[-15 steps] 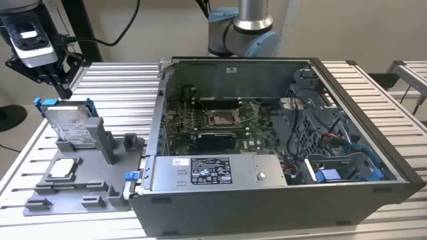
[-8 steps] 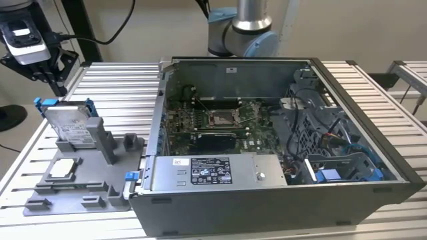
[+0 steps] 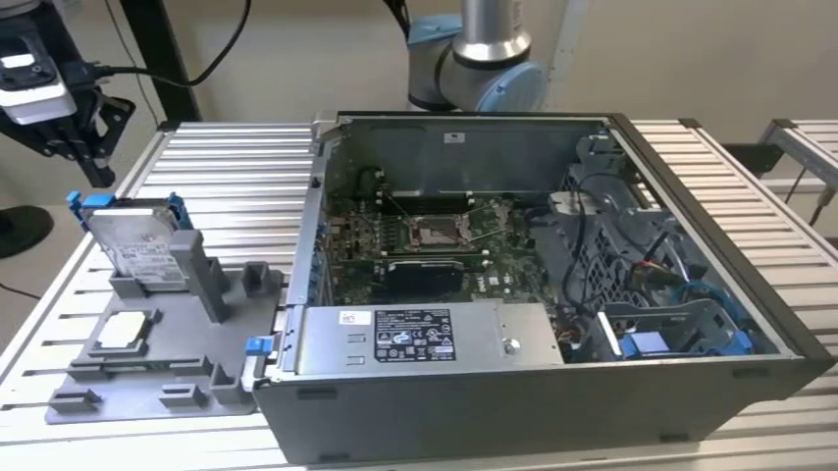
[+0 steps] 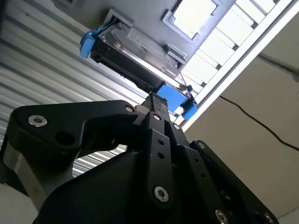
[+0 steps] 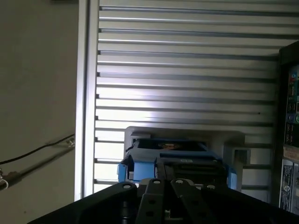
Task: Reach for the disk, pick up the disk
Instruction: 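Reach for the disk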
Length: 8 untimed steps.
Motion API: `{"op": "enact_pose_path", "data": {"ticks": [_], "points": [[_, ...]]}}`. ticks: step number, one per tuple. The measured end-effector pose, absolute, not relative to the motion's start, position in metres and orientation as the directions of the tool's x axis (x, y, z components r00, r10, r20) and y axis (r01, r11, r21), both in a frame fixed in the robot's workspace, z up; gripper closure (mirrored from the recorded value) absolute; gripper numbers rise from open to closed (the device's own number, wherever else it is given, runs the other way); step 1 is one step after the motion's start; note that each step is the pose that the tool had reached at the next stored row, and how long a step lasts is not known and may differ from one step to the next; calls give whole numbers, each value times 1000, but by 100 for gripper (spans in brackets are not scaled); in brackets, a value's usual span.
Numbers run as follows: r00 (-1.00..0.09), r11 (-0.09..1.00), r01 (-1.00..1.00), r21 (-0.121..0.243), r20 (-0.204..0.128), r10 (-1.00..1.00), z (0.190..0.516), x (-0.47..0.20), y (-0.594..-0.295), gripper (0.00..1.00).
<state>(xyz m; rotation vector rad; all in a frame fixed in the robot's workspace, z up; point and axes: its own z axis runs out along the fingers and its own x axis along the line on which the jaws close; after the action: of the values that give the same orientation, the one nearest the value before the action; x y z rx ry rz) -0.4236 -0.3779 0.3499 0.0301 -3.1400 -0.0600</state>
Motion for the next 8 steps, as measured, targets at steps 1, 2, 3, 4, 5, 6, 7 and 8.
{"op": "enact_pose_path", "data": {"ticks": [1, 2, 3, 4, 5, 6, 7, 8], "points": [[-1000, 999, -19, 38, 1, -19, 350, -425, -378, 100], [-1000, 999, -19, 38, 1, -19, 350, -427, -378, 100], [-1000, 999, -19, 38, 1, -19, 350, -428, -379, 100], [-1000, 999, -19, 38, 1, -19, 350, -429, -379, 100], [-1000, 999, -19, 38, 0, -19, 349, -430, -380, 100], [-1000, 999, -19, 38, 1, -19, 349, -430, -381, 100], [-1000, 999, -19, 38, 1, -19, 349, -431, -382, 100], [-1000, 999, -19, 38, 1, -19, 349, -431, -384, 100]]}}
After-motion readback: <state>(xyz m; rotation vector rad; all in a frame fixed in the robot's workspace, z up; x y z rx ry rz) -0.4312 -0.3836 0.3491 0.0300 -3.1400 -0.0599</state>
